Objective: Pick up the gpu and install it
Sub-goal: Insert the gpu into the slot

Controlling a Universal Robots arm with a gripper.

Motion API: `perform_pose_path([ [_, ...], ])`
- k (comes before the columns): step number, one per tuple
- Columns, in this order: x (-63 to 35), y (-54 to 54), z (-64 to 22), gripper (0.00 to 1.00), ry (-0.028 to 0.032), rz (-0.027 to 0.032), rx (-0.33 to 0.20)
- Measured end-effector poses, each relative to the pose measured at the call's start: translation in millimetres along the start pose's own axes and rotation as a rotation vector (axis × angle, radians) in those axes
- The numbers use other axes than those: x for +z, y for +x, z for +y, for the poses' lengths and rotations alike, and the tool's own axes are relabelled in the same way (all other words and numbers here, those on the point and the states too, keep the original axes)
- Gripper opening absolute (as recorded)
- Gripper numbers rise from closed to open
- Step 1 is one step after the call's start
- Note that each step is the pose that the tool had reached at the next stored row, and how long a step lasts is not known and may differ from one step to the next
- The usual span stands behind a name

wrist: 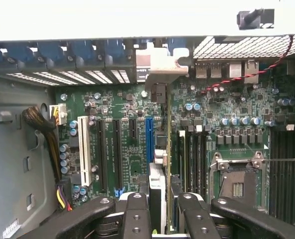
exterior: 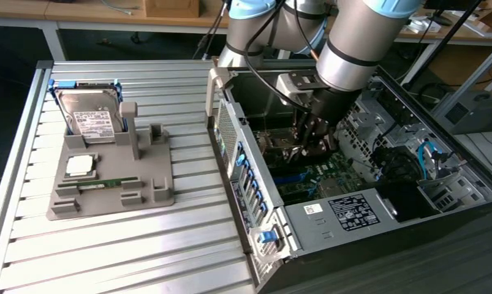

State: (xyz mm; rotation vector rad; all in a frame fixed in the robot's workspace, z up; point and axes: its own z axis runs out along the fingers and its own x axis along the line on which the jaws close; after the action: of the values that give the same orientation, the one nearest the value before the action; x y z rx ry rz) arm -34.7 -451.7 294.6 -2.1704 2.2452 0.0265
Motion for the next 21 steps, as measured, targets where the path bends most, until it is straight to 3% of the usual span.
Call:
perform_pose_path([
  [21,4.7,9.8,1.9,0.27,-0.0001,0.0002,0.0],
])
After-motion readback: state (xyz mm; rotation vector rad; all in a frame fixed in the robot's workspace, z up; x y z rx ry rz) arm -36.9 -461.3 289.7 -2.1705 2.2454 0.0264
